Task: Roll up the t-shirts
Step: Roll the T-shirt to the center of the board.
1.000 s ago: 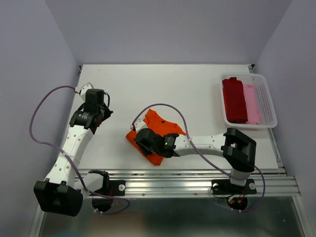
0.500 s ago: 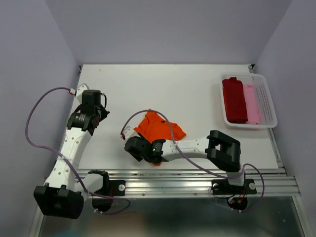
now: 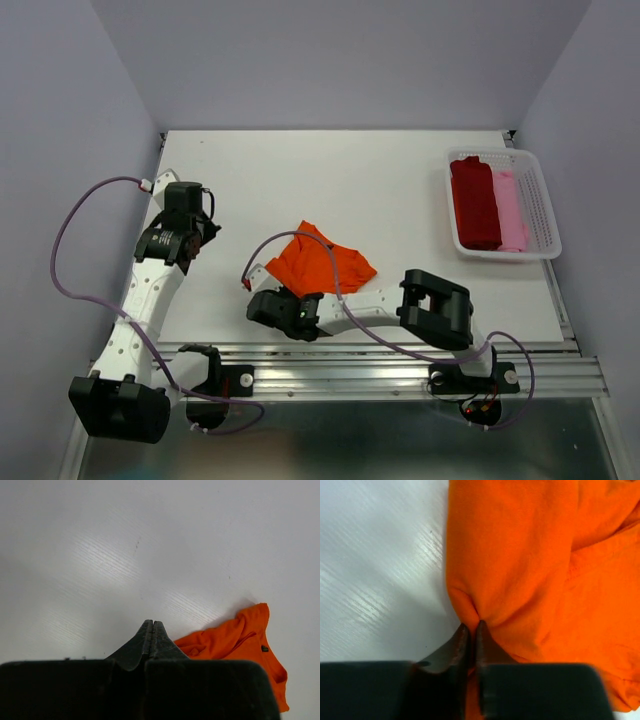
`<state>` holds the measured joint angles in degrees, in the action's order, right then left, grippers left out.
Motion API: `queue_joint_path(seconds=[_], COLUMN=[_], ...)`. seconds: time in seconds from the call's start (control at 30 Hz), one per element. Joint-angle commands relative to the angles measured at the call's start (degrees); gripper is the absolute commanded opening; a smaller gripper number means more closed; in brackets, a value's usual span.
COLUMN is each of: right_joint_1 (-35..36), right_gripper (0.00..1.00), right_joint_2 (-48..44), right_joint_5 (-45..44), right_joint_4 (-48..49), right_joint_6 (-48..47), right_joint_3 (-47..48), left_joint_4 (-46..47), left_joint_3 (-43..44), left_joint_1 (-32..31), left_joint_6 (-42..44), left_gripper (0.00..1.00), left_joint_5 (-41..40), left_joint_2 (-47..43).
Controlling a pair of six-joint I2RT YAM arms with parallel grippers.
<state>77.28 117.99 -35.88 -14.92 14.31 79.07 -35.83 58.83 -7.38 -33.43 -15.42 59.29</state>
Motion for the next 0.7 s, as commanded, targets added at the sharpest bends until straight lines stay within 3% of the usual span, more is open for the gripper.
queue_joint_path(seconds=[0.0,0.13,0.37,0.67], right_joint_1=[0.1,-1.2,-8.9,-16.0], right_gripper=[0.01,0.01,0.01,0.01], right_joint_2=[1.7,-0.2,-10.9,-13.2], right_joint_5=[-1.5,2.3,26.9,51.7], right_joint_4=[-0.1,0.4,9.4,18.5], right_joint_6=[2.4,3.4,8.2,15.2], right_joint_3=[-0.7,-0.8,-8.2,-12.4], left_joint_4=[0.9,1.1,1.1,1.5], left_joint_3=[-0.7,-0.8,-1.5,-1.6], left_joint_1=[0.5,0.6,0.7,0.8], left_joint_6=[1.2,1.3,1.4,1.6], left_gripper=[0.0,0.0,0.0,0.0], left_joint_5=[-0.4,0.0,0.2,0.9], left_joint_2=[-1.0,-1.1,-1.6,-1.6])
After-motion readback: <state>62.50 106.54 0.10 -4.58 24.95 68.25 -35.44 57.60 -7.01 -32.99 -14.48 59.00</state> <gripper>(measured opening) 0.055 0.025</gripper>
